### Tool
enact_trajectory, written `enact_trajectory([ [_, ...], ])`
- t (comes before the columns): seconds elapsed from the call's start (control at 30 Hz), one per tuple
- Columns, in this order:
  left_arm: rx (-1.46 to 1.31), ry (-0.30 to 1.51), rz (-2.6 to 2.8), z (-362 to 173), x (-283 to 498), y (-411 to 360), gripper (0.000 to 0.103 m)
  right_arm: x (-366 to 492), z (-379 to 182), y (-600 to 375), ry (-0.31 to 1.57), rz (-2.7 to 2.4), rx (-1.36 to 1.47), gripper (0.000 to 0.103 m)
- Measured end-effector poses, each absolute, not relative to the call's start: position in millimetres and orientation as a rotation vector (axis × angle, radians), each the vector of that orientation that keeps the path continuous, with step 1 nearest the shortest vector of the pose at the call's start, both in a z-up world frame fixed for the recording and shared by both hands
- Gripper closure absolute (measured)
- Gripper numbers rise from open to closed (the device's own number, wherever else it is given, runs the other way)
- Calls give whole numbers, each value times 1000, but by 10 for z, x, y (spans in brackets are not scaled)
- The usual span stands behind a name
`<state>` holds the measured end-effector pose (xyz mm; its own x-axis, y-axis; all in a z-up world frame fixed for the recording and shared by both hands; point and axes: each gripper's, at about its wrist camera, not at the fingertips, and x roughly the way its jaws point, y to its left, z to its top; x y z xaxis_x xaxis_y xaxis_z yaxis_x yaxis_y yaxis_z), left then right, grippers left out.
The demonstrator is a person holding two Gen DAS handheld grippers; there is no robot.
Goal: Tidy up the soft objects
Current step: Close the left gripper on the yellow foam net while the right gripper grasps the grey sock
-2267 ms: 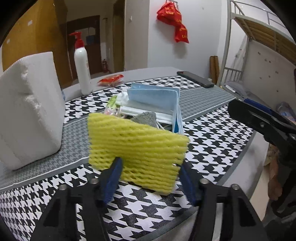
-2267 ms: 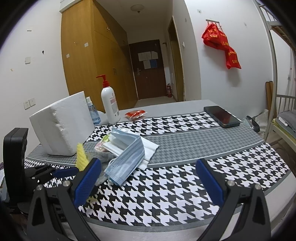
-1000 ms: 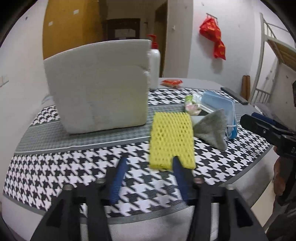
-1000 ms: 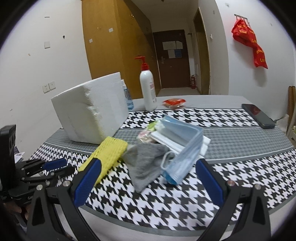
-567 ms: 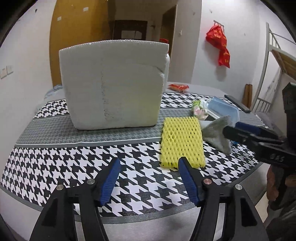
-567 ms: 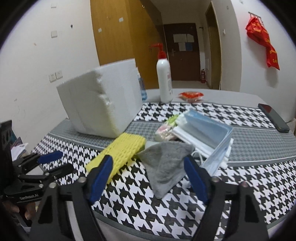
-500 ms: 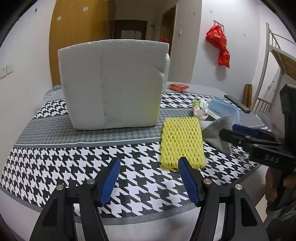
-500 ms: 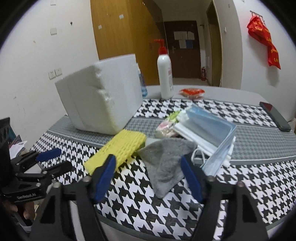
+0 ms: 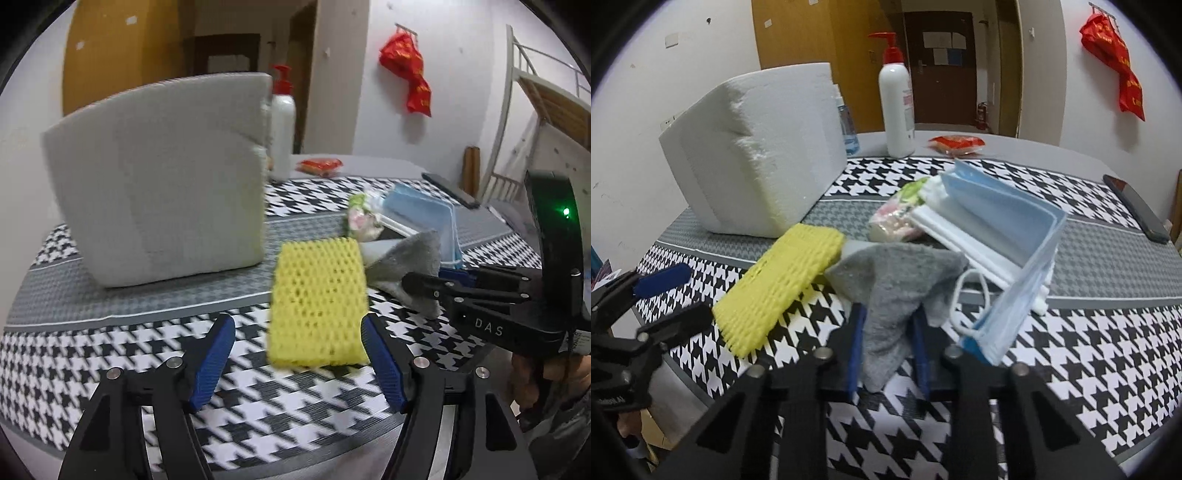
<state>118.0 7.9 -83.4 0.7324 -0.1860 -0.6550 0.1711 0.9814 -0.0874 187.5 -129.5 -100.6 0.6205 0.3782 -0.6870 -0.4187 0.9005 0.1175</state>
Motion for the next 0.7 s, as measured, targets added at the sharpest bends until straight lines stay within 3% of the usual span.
enact_trajectory([
  [0.4,2,799,-217,-958,1408,-107,33,1881,-1025,-1341,787,509,1,83],
  [0.47,9,805,-210,-976,1458,-122,42,1872,-1022,-1320,785,513,-8,83],
  [0.6,31,826,-177,-1020,1530,-125,50,1879,-1023,-1324,785,518,-1,83],
  [0.7,40,822,-155,-1033,1548,-118,67,1883,-1027,-1330,783,522,2,83],
])
